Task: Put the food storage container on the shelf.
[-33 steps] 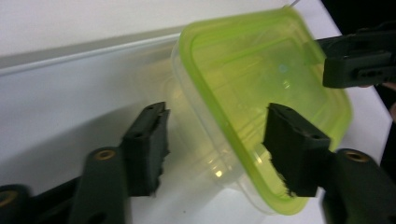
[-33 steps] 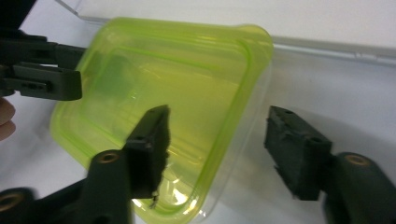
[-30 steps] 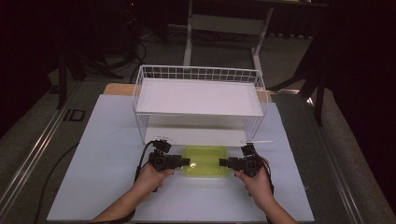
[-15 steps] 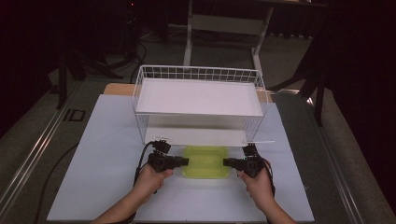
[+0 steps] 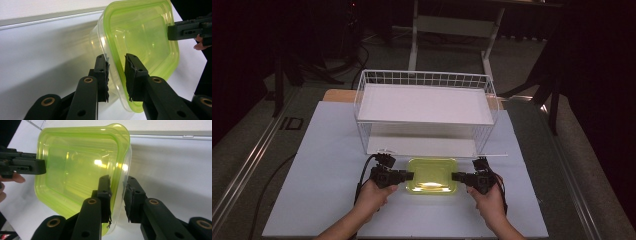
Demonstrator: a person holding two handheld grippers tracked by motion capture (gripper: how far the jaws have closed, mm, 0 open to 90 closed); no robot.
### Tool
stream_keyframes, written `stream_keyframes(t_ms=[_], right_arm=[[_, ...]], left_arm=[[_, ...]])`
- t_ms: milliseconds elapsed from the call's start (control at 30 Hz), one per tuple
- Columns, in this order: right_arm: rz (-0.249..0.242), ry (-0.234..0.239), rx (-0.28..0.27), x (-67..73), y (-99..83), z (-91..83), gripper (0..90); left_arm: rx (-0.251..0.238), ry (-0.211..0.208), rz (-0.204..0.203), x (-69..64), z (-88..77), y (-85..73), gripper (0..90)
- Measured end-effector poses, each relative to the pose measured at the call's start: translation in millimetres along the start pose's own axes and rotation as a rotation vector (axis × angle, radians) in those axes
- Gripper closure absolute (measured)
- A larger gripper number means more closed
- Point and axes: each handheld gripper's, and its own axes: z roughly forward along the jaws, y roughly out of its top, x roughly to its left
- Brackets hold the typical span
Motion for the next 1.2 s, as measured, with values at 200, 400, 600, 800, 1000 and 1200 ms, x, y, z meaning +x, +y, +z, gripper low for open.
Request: stream_keyframes(t_ms=[200,400,600,800,1000,1200], right_arm=[[-0.014,-0.017,-0.009,4.5,-4.4,-3.1,77.4],[-0.038,-0.037,-0.013,10.8,-6.4,-6.3,79.0],[-0.036,-0.019,-0.023,15.8,-1.9,-5.5,79.1],[-0.041,-0.011,-0.060,22.2,10.5,-8.5,79.2],[-0.057,-0.017,-0.113,30.2,32.1,-12.3,79.2],[-0.077,-0.029,-0.142,33.6,49.1,-8.3,79.2]], left_arm=[[-0.001,0.007,-0.005,-4.6,-2.7,-3.3,75.9],[-0.004,0.060,0.015,-12.8,-7.4,-5.4,78.5],[-0.033,0.062,-0.001,-10.6,-15.4,0.5,80.1],[-0.083,0.066,0.002,-9.3,-28.1,15.3,80.7],[-0.139,0.077,0.010,-7.5,-38.6,33.2,80.8],[-0.183,0.088,0.014,-0.9,-39.7,41.8,80.8]])
